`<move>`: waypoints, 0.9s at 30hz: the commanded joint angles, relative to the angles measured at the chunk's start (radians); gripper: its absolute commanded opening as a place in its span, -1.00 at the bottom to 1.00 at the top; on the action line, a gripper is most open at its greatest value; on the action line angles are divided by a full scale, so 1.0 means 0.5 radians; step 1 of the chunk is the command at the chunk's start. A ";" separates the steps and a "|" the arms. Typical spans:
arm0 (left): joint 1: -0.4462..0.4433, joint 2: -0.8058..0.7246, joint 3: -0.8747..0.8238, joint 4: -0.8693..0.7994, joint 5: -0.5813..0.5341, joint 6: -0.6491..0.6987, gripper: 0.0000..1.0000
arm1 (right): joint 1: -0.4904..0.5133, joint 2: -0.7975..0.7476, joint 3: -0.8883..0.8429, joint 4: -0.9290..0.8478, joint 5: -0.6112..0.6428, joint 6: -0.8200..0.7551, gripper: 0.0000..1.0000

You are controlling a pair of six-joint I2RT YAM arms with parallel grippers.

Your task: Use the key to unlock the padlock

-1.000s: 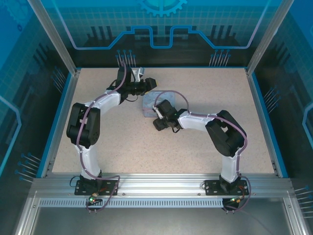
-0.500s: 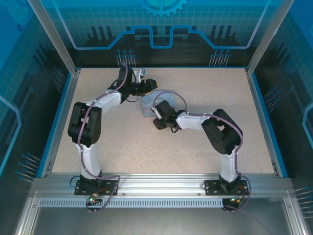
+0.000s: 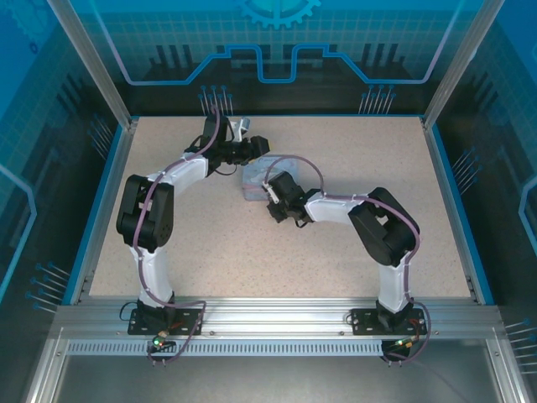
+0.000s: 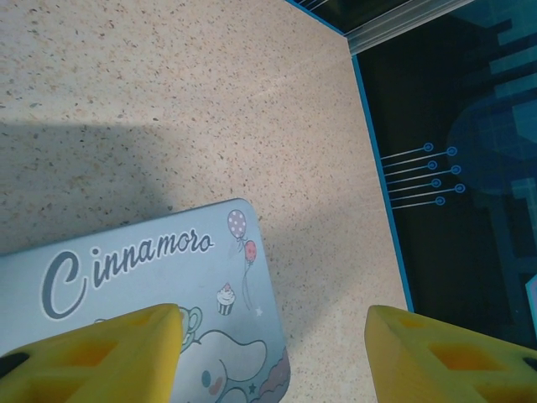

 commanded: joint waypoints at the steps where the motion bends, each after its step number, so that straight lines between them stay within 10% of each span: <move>1: -0.018 0.034 0.048 -0.076 -0.026 0.083 0.21 | -0.030 -0.073 -0.048 -0.005 0.023 -0.010 -0.80; 27: -0.153 -0.264 -0.554 -0.091 -0.344 0.090 0.20 | -0.020 -0.072 -0.068 -0.236 0.543 0.157 -0.79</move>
